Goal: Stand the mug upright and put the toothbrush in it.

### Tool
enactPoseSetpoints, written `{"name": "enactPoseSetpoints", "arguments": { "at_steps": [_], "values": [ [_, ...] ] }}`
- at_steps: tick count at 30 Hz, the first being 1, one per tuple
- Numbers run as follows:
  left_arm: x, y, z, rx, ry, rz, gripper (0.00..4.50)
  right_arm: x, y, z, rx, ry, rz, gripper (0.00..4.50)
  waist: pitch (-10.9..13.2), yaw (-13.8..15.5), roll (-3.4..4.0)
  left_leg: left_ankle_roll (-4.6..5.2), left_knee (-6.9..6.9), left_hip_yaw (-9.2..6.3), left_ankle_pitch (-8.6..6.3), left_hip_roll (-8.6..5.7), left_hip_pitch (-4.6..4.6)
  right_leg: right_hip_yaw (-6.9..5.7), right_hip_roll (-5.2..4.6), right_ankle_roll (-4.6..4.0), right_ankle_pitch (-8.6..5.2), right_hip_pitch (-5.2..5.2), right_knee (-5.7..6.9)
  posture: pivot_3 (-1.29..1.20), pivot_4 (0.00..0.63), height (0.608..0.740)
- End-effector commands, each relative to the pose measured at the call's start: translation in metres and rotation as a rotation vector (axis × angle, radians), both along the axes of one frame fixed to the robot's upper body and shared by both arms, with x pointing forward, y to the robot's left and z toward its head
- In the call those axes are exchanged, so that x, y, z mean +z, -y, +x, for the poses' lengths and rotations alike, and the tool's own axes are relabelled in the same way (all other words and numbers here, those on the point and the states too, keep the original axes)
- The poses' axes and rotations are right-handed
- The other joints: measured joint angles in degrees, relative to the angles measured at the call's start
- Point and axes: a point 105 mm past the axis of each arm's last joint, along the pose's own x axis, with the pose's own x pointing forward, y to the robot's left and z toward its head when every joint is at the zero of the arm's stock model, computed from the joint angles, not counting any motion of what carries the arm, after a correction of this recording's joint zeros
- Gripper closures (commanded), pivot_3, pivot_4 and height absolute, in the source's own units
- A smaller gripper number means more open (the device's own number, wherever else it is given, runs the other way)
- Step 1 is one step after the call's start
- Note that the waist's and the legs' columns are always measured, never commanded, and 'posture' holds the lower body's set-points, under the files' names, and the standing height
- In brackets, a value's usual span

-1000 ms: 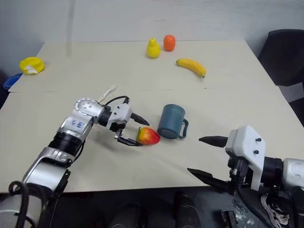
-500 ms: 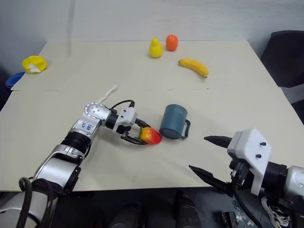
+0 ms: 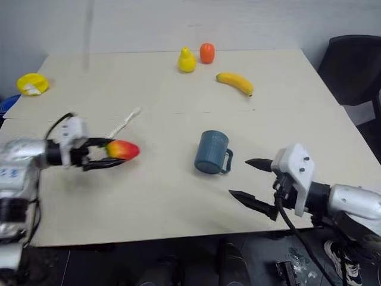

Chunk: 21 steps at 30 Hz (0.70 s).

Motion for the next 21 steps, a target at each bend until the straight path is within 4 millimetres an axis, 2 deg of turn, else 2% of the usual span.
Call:
{"name": "enactPoseSetpoints", "arguments": {
  "at_steps": [1, 2, 3, 8, 9, 13, 17, 21],
  "values": [
    [0.001, -0.056, -0.017, 0.313, 0.065, 0.026, 1.71, 0.002, -0.006, 0.009, 0.036, 0.031, 0.020, 0.00, 0.00, 0.04, 0.00, -0.03, 0.00, -0.01, -0.02, 0.01, -0.03, -0.01, -0.02, -0.02, -0.01, -0.04, -0.02, 0.00, 0.150, 0.740],
    [-0.006, -0.077, -0.022, 0.434, 0.075, 0.045, 1.71, 0.002, -0.007, 0.013, 0.045, 0.028, 0.025, 0.00, 0.00, 0.00, -0.01, -0.04, 0.00, -0.02, -0.02, 0.01, -0.05, -0.02, -0.04, -0.02, -0.01, -0.06, -0.02, 0.00, 0.150, 0.740],
    [-0.009, -0.088, -0.026, 0.505, 0.083, 0.056, 1.71, 0.001, -0.008, 0.016, 0.052, 0.026, 0.028, 0.00, 0.00, 0.02, -0.01, -0.06, 0.00, -0.01, -0.04, 0.02, -0.10, -0.03, -0.03, -0.02, -0.01, -0.11, -0.03, 0.00, 0.150, 0.740],
    [-0.020, -0.103, -0.022, 0.671, 0.103, 0.040, 1.71, -0.001, -0.008, 0.026, 0.061, 0.027, 0.017, 0.00, -0.01, 1.67, -0.01, -0.10, 0.01, -0.07, -0.03, -0.01, -0.17, -0.10, -0.07, -0.05, -0.02, -0.17, 0.05, 0.00, 0.150, 0.740],
    [-0.021, -0.101, -0.020, 0.673, 0.101, 0.024, 0.99, -0.001, -0.007, 0.027, 0.060, 0.028, 0.017, 0.00, -0.02, 1.66, -0.01, -0.10, 0.00, -0.07, -0.03, -0.03, -0.16, -0.10, -0.10, -0.05, -0.02, -0.17, 0.06, 0.00, 0.150, 0.740],
    [-0.014, -0.092, -0.015, 0.653, 0.125, -0.022, 0.01, -0.002, -0.003, 0.031, 0.038, 0.027, 0.011, 0.00, -0.05, 1.24, -0.08, -0.14, -0.03, 0.05, -0.06, -0.02, -0.20, -0.10, -0.08, -0.05, -0.02, -0.27, 0.07, 0.00, 0.150, 0.740],
    [-0.005, -0.110, -0.008, 0.756, 0.144, -0.057, 0.01, -0.002, 0.001, 0.029, 0.008, 0.009, 0.043, 0.00, -0.05, 1.23, -0.08, -0.17, -0.10, 0.24, -0.06, 0.03, -0.24, -0.09, 0.03, -0.08, -0.04, -0.42, 0.11, 0.00, 0.150, 0.740],
    [0.018, -0.120, -0.011, 0.758, 0.156, -0.147, 0.01, 0.004, 0.007, 0.027, -0.033, -0.010, 0.109, 0.00, -0.06, 0.83, -0.10, -0.18, -0.11, 0.45, -0.06, 0.03, -0.23, -0.08, 0.05, -0.08, -0.04, -0.50, 0.15, 0.00, 0.150, 0.740]
  ]
}}
